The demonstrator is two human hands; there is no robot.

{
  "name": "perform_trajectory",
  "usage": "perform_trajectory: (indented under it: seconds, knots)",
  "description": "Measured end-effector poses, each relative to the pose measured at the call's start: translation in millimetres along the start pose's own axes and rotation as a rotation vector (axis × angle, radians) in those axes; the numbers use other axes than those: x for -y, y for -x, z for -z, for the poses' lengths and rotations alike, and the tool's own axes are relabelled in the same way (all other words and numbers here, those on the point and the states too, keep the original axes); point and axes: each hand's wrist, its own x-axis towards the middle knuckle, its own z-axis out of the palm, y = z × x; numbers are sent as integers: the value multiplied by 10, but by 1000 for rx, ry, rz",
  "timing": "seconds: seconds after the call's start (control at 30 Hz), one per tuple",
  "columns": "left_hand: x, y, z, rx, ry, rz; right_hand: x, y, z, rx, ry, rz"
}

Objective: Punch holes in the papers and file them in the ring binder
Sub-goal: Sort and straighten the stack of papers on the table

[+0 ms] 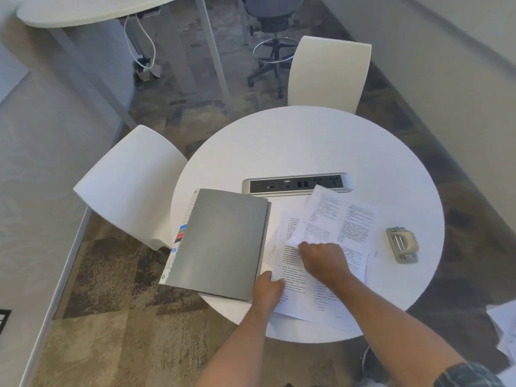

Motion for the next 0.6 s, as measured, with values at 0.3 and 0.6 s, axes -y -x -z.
perform_trajectory:
  seconds: [0.3, 0.6]
  knots:
    - [-112, 65, 122, 57, 29, 37, 266, 660, -70, -65, -134, 36]
    - [-118, 105, 135, 145, 291, 123, 398, 953, 58, 19, -67, 251]
